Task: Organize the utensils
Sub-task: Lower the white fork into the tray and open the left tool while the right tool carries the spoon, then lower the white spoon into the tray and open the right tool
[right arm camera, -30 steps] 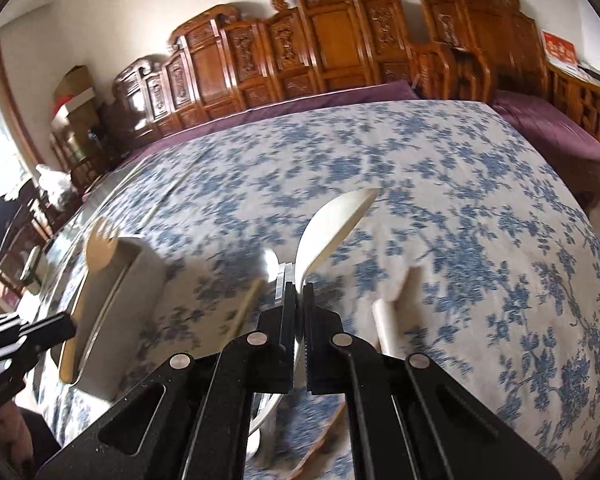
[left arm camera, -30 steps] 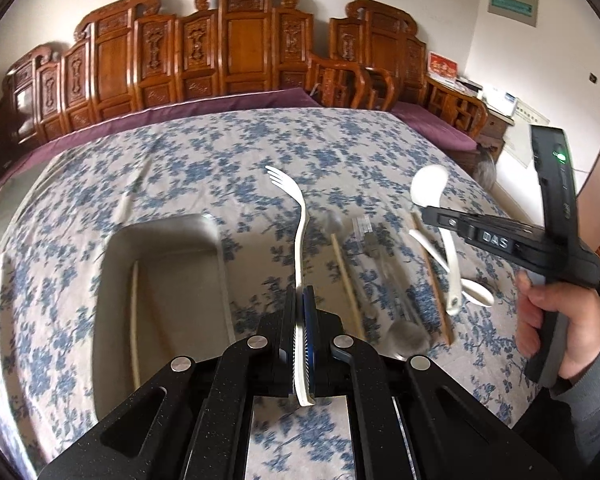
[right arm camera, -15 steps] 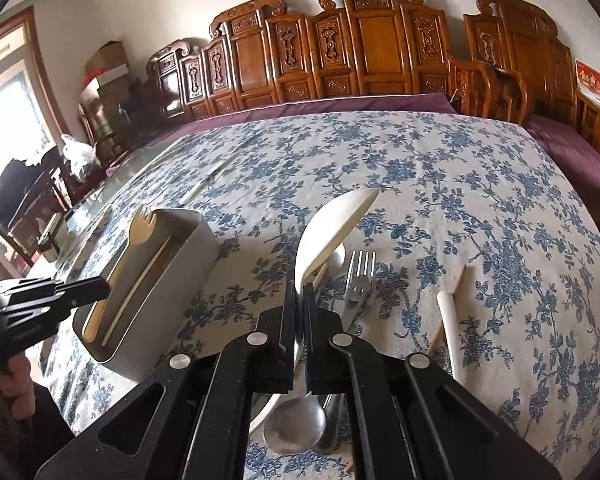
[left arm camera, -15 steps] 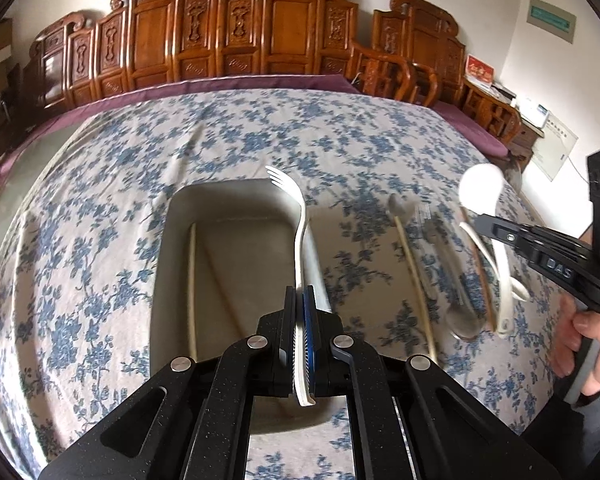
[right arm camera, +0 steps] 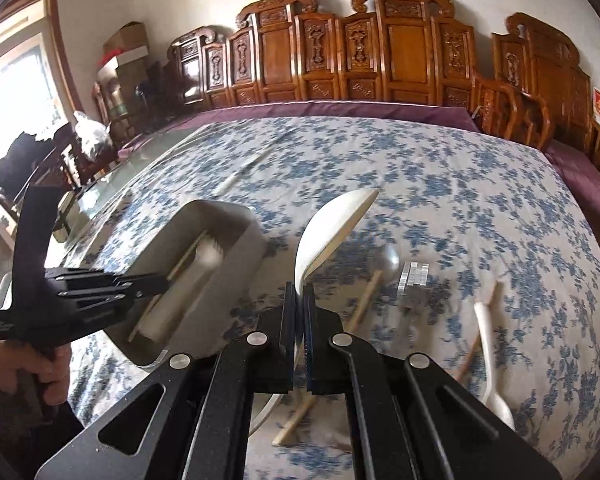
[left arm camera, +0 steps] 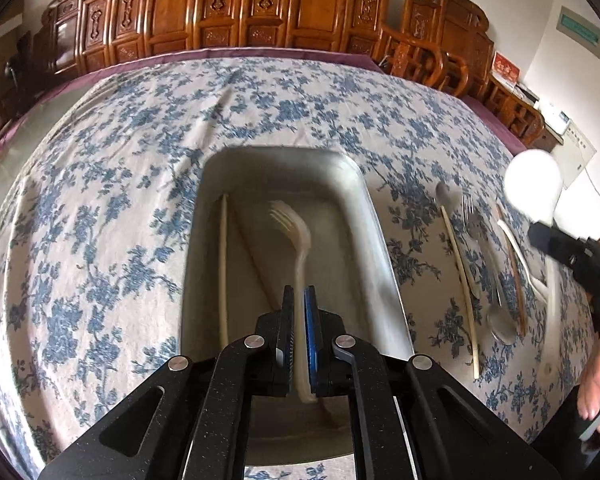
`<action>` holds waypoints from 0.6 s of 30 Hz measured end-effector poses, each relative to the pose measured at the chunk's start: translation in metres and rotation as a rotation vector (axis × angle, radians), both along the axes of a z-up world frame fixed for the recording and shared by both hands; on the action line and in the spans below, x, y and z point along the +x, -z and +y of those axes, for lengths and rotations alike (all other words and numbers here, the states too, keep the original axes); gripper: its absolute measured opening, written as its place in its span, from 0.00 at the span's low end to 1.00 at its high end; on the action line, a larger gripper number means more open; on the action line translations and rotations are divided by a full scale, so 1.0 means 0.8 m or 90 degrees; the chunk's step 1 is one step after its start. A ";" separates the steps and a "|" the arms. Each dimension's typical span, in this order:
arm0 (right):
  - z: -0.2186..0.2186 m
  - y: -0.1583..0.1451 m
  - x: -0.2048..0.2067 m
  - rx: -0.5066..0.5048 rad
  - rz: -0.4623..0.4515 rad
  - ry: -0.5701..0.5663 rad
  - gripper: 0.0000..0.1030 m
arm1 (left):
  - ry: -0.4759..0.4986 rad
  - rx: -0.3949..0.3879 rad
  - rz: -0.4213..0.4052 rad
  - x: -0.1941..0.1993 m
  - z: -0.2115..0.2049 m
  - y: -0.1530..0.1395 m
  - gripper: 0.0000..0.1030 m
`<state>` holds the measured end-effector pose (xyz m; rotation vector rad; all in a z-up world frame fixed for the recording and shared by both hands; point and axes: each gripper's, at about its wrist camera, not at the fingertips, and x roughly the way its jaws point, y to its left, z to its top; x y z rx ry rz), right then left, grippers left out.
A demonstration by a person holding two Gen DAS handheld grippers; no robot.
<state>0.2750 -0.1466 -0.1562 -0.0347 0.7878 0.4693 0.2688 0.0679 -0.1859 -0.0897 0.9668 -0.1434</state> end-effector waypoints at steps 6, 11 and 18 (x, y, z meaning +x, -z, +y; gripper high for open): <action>0.047 -0.004 0.006 -0.010 0.004 -0.035 0.04 | -0.023 0.007 -0.029 -0.002 0.024 -0.021 0.14; 0.084 0.000 0.017 -0.007 0.014 -0.055 0.04 | -0.038 -0.001 -0.044 -0.004 0.046 -0.035 0.15; 0.122 0.005 0.036 0.016 0.019 -0.073 0.04 | -0.058 0.005 -0.057 -0.004 0.067 -0.045 0.15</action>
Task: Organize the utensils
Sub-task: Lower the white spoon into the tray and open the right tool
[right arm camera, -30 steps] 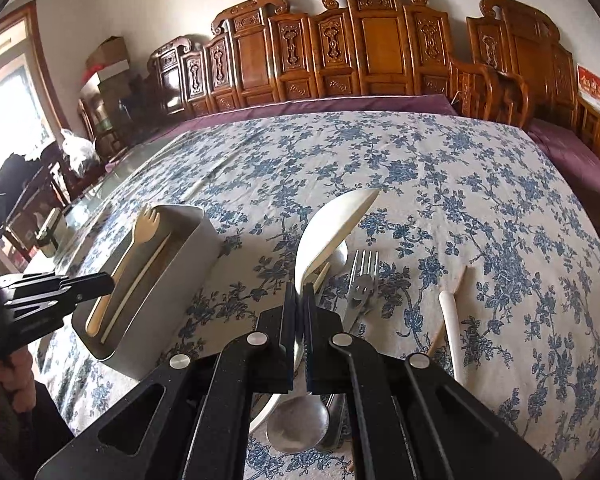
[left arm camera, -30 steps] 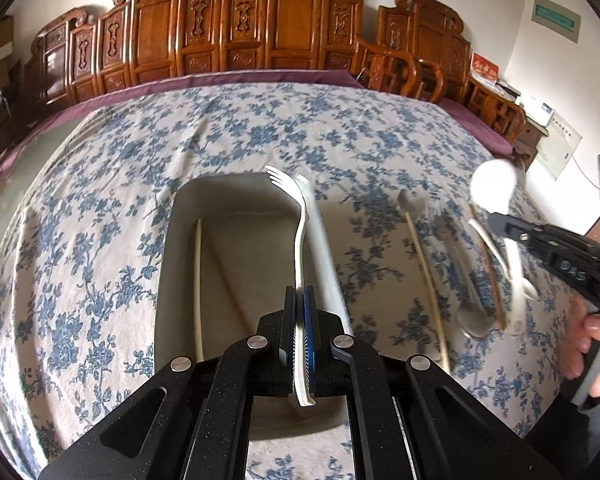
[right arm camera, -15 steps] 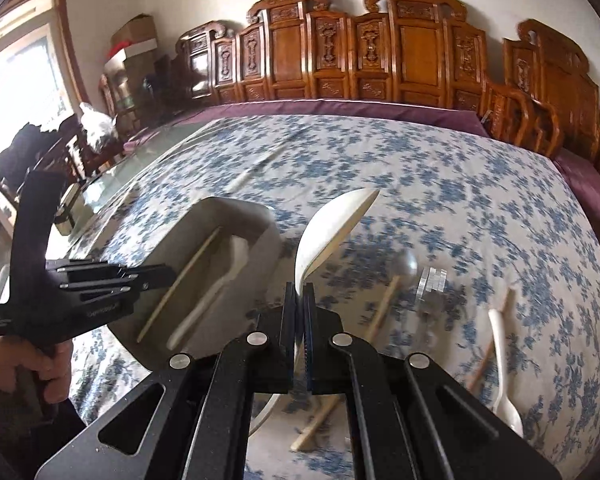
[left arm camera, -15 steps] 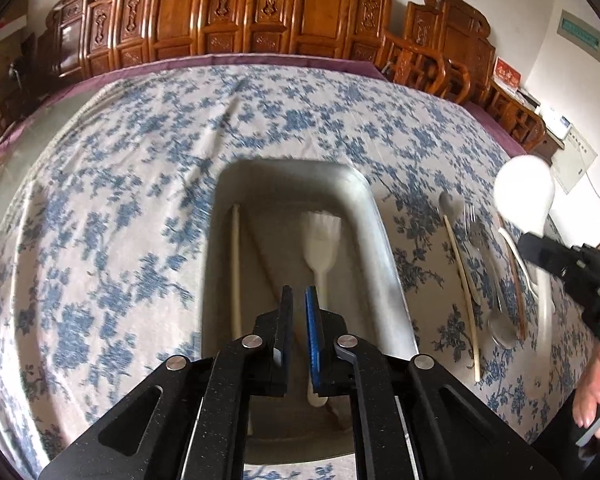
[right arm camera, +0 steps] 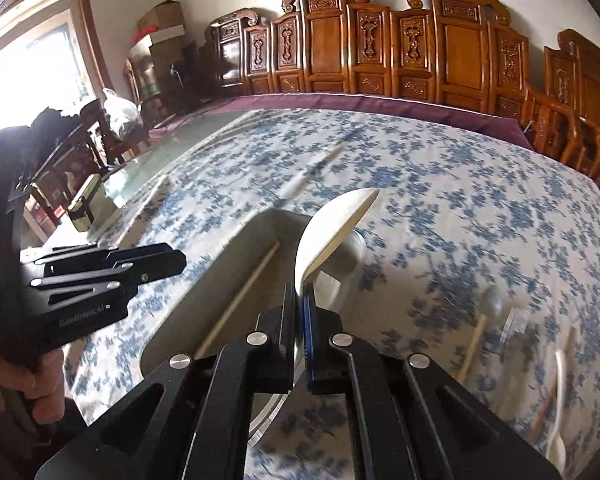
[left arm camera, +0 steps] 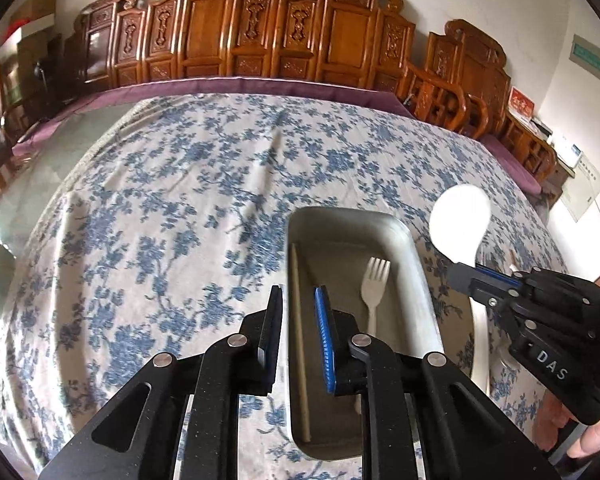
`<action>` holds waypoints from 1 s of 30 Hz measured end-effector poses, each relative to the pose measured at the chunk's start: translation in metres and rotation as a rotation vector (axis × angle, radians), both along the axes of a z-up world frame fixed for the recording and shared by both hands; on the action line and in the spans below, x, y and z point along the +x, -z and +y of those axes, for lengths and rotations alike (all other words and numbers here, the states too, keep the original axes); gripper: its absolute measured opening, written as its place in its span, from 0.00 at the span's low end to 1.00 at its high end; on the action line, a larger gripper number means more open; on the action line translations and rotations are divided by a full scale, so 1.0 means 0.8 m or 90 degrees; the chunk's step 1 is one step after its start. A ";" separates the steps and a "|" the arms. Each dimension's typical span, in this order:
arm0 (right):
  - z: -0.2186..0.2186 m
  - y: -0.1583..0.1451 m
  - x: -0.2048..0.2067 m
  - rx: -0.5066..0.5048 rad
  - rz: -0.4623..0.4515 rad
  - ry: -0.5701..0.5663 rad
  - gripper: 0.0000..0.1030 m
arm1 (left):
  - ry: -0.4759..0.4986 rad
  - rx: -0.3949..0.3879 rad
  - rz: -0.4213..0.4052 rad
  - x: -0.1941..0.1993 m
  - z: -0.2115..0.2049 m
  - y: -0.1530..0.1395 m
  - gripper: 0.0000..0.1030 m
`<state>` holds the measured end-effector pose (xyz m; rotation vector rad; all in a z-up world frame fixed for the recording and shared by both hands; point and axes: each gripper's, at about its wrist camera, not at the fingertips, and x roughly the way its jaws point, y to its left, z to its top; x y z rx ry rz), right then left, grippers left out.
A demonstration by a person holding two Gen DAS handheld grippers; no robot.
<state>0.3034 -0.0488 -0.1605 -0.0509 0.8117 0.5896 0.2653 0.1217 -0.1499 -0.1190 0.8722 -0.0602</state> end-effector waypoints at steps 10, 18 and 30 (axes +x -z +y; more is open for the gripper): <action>0.028 0.039 0.022 0.016 0.062 -0.019 0.05 | -0.020 -0.006 -0.007 0.000 0.012 -0.004 0.15; 0.030 0.048 0.008 0.007 0.059 -0.054 0.16 | -0.015 -0.005 -0.009 -0.001 0.007 -0.005 0.15; -0.123 -0.004 -0.040 -0.040 -0.036 0.038 0.16 | 0.035 0.000 -0.026 -0.007 -0.050 -0.019 0.15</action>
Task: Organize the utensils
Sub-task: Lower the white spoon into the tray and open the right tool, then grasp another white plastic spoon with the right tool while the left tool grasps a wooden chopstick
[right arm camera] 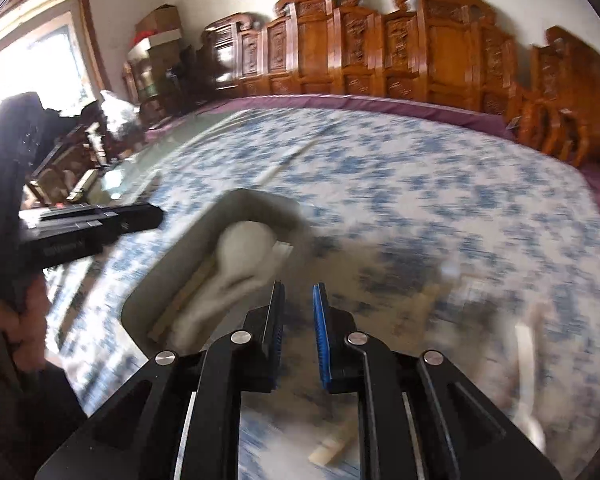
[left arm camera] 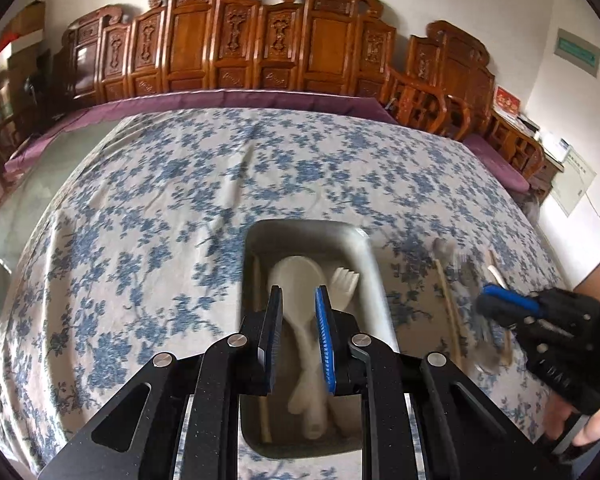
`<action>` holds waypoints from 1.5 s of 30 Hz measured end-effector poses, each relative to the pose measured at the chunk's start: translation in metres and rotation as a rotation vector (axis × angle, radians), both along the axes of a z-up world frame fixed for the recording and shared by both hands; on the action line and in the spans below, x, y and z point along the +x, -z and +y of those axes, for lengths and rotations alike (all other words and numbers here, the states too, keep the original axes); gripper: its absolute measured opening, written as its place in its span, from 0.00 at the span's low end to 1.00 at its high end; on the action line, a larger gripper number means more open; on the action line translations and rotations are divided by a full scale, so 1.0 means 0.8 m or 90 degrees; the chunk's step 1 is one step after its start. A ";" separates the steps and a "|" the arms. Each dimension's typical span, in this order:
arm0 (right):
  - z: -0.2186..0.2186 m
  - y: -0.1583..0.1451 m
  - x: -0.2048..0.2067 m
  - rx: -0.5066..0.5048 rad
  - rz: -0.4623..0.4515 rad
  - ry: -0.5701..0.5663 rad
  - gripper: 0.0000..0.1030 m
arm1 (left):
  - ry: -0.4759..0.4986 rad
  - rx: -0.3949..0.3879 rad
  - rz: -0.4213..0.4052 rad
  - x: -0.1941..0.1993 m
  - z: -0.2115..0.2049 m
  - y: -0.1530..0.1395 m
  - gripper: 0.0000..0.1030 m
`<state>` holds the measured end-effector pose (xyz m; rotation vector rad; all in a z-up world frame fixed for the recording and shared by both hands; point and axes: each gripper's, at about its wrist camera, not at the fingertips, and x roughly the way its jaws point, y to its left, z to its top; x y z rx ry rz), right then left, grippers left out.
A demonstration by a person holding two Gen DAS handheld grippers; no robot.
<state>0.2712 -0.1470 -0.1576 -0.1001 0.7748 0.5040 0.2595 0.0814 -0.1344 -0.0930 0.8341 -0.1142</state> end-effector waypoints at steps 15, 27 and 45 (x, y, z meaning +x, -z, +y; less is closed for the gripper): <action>-0.157 0.029 -0.008 -0.083 -0.007 0.147 0.30 | 0.113 0.021 -0.025 -0.023 -0.130 -0.007 0.15; -0.179 0.088 0.025 -0.092 0.067 0.166 0.31 | 0.148 0.037 0.026 -0.024 -0.180 0.036 0.15; -0.181 0.113 0.040 -0.113 0.111 0.181 0.08 | 0.168 0.070 0.079 -0.023 -0.209 0.083 0.26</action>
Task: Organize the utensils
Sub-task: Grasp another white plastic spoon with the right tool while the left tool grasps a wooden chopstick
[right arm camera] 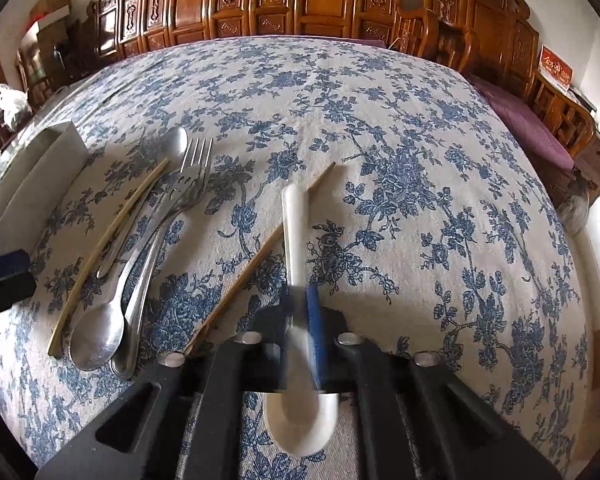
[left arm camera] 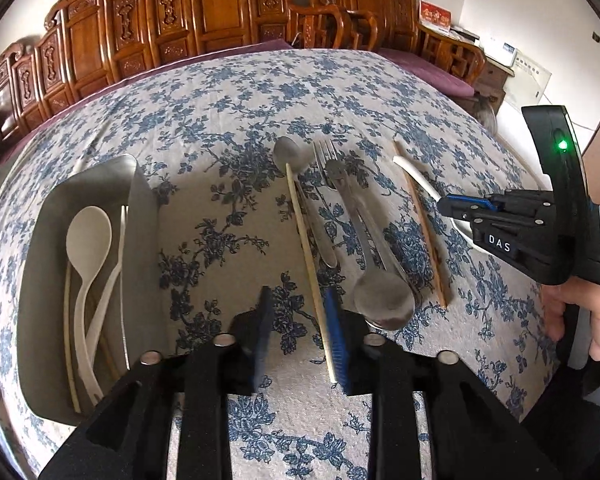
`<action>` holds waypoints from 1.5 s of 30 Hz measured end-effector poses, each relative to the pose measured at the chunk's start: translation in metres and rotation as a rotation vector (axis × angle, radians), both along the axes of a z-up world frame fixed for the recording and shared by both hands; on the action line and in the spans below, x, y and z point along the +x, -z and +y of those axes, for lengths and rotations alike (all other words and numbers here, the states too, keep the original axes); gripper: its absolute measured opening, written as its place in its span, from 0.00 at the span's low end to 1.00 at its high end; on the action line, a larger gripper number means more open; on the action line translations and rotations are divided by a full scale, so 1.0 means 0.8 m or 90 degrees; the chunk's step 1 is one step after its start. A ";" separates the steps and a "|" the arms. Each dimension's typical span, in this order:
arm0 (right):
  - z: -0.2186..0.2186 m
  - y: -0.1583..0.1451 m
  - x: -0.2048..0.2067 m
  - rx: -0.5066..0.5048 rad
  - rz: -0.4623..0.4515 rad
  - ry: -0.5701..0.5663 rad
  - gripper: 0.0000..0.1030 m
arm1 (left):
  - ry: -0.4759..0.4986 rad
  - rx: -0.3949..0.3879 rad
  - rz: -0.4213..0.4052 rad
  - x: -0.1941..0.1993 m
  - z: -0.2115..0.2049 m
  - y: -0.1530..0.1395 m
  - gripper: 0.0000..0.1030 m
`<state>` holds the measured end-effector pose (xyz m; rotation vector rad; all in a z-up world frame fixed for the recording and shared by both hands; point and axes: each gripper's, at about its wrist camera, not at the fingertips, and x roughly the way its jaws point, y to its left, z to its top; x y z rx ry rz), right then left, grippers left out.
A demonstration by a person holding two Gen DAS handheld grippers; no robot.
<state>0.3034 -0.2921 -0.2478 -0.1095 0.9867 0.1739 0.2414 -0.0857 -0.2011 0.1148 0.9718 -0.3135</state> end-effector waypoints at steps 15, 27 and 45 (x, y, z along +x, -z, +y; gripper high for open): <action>-0.004 -0.013 -0.008 -0.005 -0.032 0.015 0.07 | -0.008 0.021 0.028 0.016 -0.013 0.031 0.26; -0.001 -0.022 -0.014 0.008 -0.048 0.010 0.08 | -0.012 0.020 0.026 0.025 -0.017 0.038 0.26; 0.006 -0.025 -0.019 0.008 -0.061 -0.001 0.08 | -0.025 0.009 0.031 0.030 -0.007 0.037 0.04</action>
